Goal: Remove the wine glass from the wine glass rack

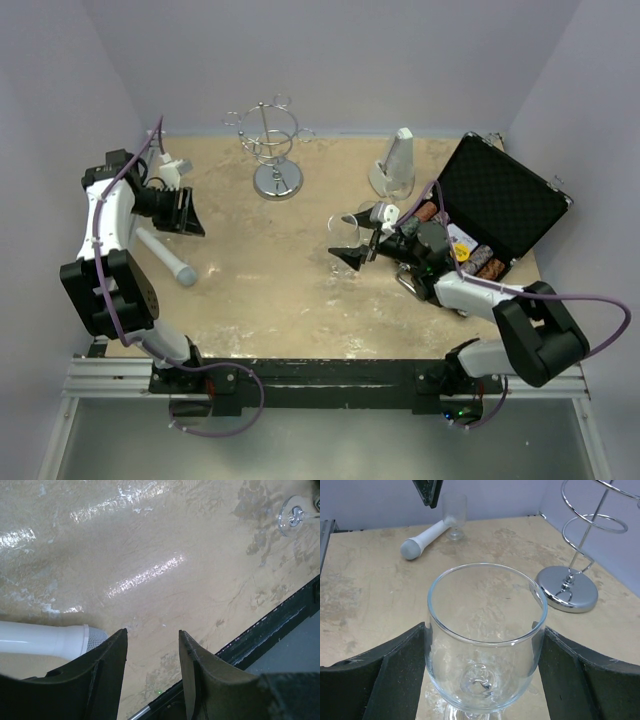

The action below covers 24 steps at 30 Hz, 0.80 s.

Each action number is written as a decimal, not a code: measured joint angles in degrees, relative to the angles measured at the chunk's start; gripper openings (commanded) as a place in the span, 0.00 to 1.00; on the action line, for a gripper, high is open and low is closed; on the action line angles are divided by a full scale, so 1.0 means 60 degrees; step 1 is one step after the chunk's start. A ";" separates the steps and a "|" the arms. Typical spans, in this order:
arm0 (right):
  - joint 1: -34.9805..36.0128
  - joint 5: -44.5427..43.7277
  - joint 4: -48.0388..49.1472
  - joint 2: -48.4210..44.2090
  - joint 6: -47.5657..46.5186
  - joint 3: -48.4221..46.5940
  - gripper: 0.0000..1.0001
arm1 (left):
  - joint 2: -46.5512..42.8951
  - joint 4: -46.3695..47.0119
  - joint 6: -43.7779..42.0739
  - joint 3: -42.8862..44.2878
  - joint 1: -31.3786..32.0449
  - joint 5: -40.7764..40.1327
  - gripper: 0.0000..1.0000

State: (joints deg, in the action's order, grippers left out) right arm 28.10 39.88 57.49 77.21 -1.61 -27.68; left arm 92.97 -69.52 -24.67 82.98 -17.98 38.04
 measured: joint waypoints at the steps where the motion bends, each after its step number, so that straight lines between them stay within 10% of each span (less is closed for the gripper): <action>1: -0.0007 -0.0025 0.0033 0.0033 -0.0022 0.0007 0.55 | 0.0000 -0.0004 -0.0004 -0.0047 0.0007 -0.0022 0.50; 24: -0.0124 -0.0565 0.0765 0.0743 -0.0936 0.0350 0.61 | -0.0229 -0.0055 -0.0076 -0.0266 0.0051 -0.0302 0.50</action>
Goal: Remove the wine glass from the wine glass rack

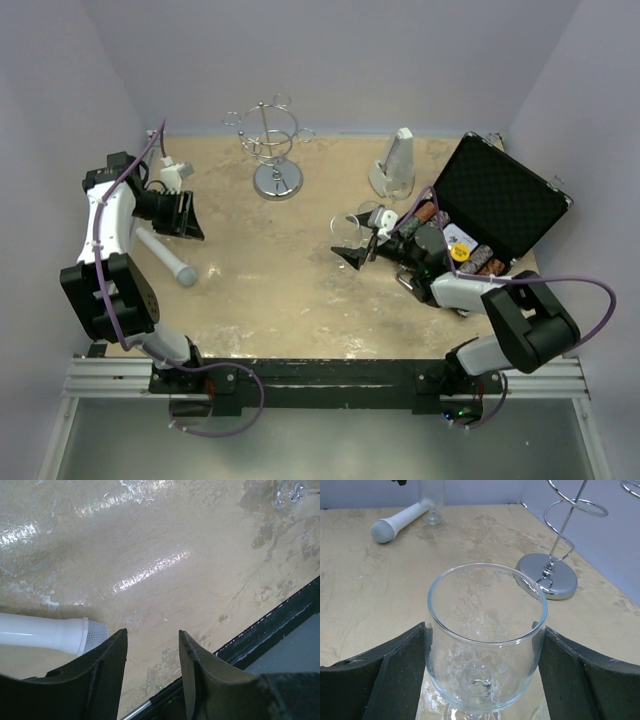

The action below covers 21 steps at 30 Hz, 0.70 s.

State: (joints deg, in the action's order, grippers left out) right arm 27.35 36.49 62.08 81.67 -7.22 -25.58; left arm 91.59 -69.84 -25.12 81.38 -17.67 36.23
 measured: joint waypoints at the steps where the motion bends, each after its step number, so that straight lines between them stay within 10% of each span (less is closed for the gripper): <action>1: 0.0000 -0.0004 0.0062 0.0055 -0.0029 0.0011 0.61 | -0.0011 -0.0004 0.0000 -0.0029 0.0018 -0.0015 0.50; 21: 0.0000 -0.0189 0.0168 0.0368 -0.0120 0.0098 0.77 | -0.0022 -0.0025 -0.0004 -0.0087 0.0219 -0.0157 0.49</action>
State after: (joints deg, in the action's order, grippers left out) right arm 27.35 35.35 63.09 83.88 -7.94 -24.99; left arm 91.46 -70.00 -25.15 80.86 -16.36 35.29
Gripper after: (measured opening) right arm 0.807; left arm 0.495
